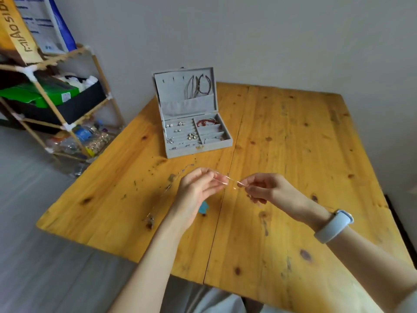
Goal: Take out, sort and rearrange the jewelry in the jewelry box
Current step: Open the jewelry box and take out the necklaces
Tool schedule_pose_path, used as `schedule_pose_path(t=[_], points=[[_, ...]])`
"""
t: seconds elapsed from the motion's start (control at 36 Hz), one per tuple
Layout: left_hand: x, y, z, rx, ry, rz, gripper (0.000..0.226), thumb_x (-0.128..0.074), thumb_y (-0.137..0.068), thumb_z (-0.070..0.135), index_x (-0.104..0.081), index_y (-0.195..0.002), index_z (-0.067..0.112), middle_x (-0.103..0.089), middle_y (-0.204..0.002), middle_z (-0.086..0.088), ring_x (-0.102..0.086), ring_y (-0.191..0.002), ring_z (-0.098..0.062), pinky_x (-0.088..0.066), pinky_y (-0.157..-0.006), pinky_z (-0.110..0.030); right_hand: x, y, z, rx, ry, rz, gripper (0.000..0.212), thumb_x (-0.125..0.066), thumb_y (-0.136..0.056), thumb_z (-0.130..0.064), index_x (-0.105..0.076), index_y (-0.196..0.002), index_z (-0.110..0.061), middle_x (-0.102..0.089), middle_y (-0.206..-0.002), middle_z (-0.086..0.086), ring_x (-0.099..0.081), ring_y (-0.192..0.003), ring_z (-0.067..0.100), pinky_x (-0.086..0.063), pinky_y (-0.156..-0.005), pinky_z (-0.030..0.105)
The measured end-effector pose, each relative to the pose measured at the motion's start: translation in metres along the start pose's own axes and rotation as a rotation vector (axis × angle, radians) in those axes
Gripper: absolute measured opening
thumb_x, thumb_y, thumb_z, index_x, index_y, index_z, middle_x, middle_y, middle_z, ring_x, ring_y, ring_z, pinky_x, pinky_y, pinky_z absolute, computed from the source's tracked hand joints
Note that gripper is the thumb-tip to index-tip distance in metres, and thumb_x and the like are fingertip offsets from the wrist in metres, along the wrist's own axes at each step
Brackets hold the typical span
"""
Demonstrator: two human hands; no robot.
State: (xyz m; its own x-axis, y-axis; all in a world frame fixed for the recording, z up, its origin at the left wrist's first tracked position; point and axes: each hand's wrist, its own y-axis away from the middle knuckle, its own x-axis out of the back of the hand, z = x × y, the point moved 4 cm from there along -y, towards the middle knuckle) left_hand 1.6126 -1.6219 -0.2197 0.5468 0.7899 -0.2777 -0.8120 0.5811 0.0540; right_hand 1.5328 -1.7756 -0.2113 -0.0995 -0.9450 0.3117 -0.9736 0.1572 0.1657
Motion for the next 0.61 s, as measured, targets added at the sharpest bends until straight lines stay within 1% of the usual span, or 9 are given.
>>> schedule_pose_path(t=[0.08,0.14,0.22,0.31,0.36,0.42,0.47,0.56,0.61], points=[[0.009,0.003,0.003,0.001,0.041,0.042,0.019,-0.041,-0.093,-0.001,-0.053,-0.078,0.003,-0.055,-0.060,-0.002,-0.061,-0.065,-0.021,-0.055,-0.075,-0.034,0.003,0.005,0.004,0.005,0.007,0.010,0.010,-0.059,-0.087,-0.014,-0.068,-0.086,-0.010,-0.062,-0.070,0.005,-0.055,-0.063,0.009,-0.042,-0.062,0.023],[0.014,0.006,0.002,0.006,-0.017,0.056,0.018,-0.043,-0.092,-0.001,-0.053,-0.078,0.003,-0.042,-0.054,0.001,-0.050,-0.053,-0.014,-0.055,-0.068,-0.031,0.008,0.007,0.007,0.016,-0.103,0.041,0.011,-0.058,-0.087,-0.014,-0.067,-0.082,-0.009,-0.065,-0.076,0.010,-0.060,-0.072,0.015,-0.043,-0.072,0.029],[0.016,0.012,-0.003,0.032,-0.163,0.036,0.016,-0.047,-0.092,0.000,-0.057,-0.080,0.004,-0.037,-0.052,0.003,-0.040,-0.046,-0.009,-0.051,-0.058,-0.028,0.009,0.007,0.012,0.006,-0.390,0.015,0.010,-0.060,-0.083,-0.016,-0.063,-0.079,-0.007,-0.063,-0.077,0.012,-0.062,-0.081,0.021,-0.044,-0.082,0.033],[0.013,0.017,-0.005,0.086,-0.262,-0.047,0.013,-0.049,-0.091,0.001,-0.059,-0.083,0.004,-0.038,-0.053,0.003,-0.034,-0.043,-0.008,-0.045,-0.049,-0.023,0.006,0.004,0.015,-0.011,-0.672,0.004,0.008,-0.055,-0.083,-0.010,-0.057,-0.076,-0.009,-0.056,-0.068,0.005,-0.063,-0.086,0.022,-0.046,-0.084,0.034],[0.010,0.020,-0.007,0.133,-0.313,-0.136,0.012,-0.049,-0.091,0.001,-0.059,-0.084,0.003,-0.040,-0.052,0.006,-0.033,-0.043,-0.008,-0.044,-0.048,-0.023,0.004,0.000,0.017,-0.026,-0.757,0.023,0.014,-0.048,-0.087,-0.006,-0.056,-0.076,-0.008,-0.054,-0.066,0.006,-0.063,-0.083,0.024,-0.047,-0.084,0.037],[0.011,0.023,-0.006,0.147,-0.358,-0.171,0.012,-0.050,-0.091,0.002,-0.059,-0.085,0.004,-0.041,-0.051,0.007,-0.033,-0.043,-0.008,-0.044,-0.049,-0.023,0.001,-0.001,0.021,-0.038,-0.726,0.017,0.014,-0.047,-0.089,-0.004,-0.055,-0.078,-0.006,-0.054,-0.066,0.007,-0.062,-0.079,0.027,-0.049,-0.084,0.040],[0.017,0.023,-0.003,0.118,-0.390,-0.140,0.012,-0.051,-0.091,0.003,-0.061,-0.085,0.005,-0.041,-0.052,0.006,-0.035,-0.044,-0.008,-0.045,-0.050,-0.023,-0.004,0.000,0.027,-0.048,-0.534,-0.018,0.013,-0.048,-0.091,-0.002,-0.056,-0.082,-0.003,-0.059,-0.068,0.008,-0.063,-0.079,0.028,-0.052,-0.086,0.040],[0.026,0.023,0.006,0.041,-0.413,-0.045,0.013,-0.052,-0.090,0.004,-0.063,-0.084,0.008,-0.047,-0.055,0.006,-0.045,-0.049,-0.007,-0.051,-0.059,-0.025,-0.015,0.006,0.031,-0.054,-0.189,-0.145,0.010,-0.053,-0.088,-0.001,-0.059,-0.096,-0.003,-0.067,-0.078,0.009,-0.065,-0.082,0.021,-0.052,-0.088,0.031],[0.024,0.022,0.015,0.004,-0.448,-0.063,0.014,-0.053,-0.090,0.004,-0.063,-0.082,0.010,-0.054,-0.055,0.010,-0.051,-0.053,-0.005,-0.055,-0.067,-0.027,-0.021,0.008,0.030,-0.053,-0.121,-0.200,0.017,-0.054,-0.088,-0.001,-0.059,-0.104,-0.007,-0.068,-0.084,0.007,-0.065,-0.084,0.013,-0.051,-0.087,0.024]])
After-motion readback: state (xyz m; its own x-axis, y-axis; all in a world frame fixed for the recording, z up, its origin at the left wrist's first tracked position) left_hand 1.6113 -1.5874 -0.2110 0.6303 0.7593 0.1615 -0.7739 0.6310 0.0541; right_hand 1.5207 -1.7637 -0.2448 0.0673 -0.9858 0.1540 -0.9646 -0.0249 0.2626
